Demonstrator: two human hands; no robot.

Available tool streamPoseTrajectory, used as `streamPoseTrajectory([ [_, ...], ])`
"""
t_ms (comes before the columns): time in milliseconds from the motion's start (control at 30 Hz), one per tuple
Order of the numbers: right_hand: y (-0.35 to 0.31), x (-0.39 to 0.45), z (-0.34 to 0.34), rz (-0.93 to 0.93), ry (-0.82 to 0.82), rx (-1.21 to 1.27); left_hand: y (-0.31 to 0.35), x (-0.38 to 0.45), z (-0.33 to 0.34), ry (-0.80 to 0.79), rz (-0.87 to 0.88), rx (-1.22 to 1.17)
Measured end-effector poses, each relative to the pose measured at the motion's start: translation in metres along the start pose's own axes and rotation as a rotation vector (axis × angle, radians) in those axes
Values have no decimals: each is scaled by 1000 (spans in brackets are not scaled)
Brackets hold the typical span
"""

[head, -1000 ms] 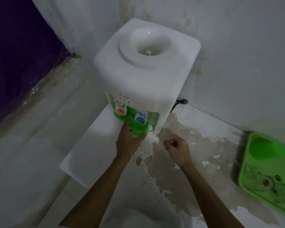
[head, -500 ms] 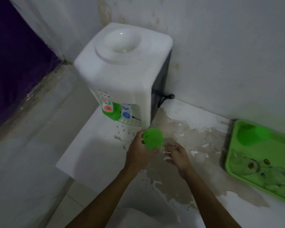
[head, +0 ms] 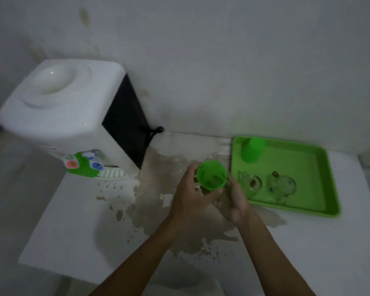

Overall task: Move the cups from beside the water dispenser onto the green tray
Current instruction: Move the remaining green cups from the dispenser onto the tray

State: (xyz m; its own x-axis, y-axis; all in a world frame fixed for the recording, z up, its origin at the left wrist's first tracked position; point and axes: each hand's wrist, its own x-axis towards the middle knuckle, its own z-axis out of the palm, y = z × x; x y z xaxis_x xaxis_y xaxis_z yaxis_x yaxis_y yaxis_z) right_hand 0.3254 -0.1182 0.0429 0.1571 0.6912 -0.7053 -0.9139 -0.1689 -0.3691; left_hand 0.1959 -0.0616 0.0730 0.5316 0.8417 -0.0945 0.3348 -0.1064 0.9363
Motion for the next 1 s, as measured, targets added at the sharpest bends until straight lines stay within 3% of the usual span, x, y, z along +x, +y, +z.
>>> streamPoseTrajectory([
  [200,-62,-19,-39,-112,73,83,33,17,46,-177,94,-132],
  [300,-93,-22,-59,-204,197,30,37,32,71,-162,92,-171],
  [533,-156,-7,-102,-508,522,-289,24,76,121,-164,34,-55],
  [667,-180,16,-117,-783,717,-637,12,101,143,-189,9,11],
  [800,-193,36,-121,-1016,738,-930,4,119,155,-194,-4,57],
  [1000,-201,75,-132,-1043,673,-1175,-13,142,167,-193,-34,123],
])
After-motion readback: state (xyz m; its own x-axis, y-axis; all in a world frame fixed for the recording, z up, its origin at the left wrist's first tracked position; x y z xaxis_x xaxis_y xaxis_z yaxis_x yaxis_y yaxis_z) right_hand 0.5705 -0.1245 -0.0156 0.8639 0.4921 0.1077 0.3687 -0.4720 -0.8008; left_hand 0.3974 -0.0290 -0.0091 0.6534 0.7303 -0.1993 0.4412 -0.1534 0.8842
